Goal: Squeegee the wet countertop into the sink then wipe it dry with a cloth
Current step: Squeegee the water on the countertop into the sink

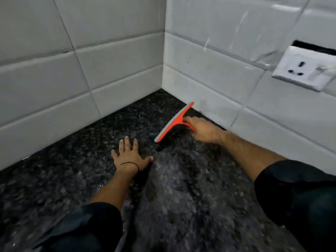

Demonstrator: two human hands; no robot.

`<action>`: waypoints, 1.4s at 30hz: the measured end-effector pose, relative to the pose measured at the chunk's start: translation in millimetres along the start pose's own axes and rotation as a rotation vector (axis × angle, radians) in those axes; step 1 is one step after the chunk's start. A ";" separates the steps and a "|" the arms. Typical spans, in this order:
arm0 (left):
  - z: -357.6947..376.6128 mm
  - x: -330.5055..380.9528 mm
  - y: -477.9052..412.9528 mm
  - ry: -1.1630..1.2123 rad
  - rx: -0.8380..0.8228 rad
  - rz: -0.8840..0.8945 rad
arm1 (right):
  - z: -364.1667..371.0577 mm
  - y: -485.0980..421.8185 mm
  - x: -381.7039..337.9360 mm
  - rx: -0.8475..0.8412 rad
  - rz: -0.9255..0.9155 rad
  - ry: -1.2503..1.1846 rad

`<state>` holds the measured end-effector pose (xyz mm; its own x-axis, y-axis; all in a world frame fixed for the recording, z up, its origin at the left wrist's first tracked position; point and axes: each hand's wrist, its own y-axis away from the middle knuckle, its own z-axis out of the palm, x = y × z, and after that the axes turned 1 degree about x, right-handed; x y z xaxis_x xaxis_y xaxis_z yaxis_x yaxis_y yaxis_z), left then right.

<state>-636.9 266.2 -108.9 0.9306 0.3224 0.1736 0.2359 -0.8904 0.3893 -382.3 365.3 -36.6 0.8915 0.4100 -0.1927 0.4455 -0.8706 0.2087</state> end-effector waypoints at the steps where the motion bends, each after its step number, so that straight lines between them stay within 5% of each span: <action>1: -1.5 -5.4 -11.8 -0.011 -0.037 -0.002 | -2.6 -21.6 -4.3 0.023 -0.023 0.040; 12: 4.9 -16.8 -58.4 0.076 -0.219 0.004 | -4.8 -212.4 -53.6 0.099 -0.051 0.310; 21: 3.3 -7.9 -66.5 0.041 -0.241 -0.028 | -13.8 -260.0 -59.5 0.072 0.037 0.270; 26: -2.2 -10.5 -64.6 0.094 -0.247 -0.011 | -17.7 -211.0 -43.3 -0.031 0.106 0.228; 34: -14.4 -11.2 -44.2 0.159 -0.192 0.006 | -8.3 -12.5 28.8 -0.192 0.249 0.174; 42: -16.7 -18.6 -20.1 0.157 -0.106 0.094 | -22.6 119.0 43.2 -0.335 0.318 0.342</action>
<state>-663.6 283.5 -104.9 0.8901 0.2933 0.3489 0.1120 -0.8828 0.4563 -289.0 285.6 1.6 0.9370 0.2552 0.2387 0.1031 -0.8546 0.5089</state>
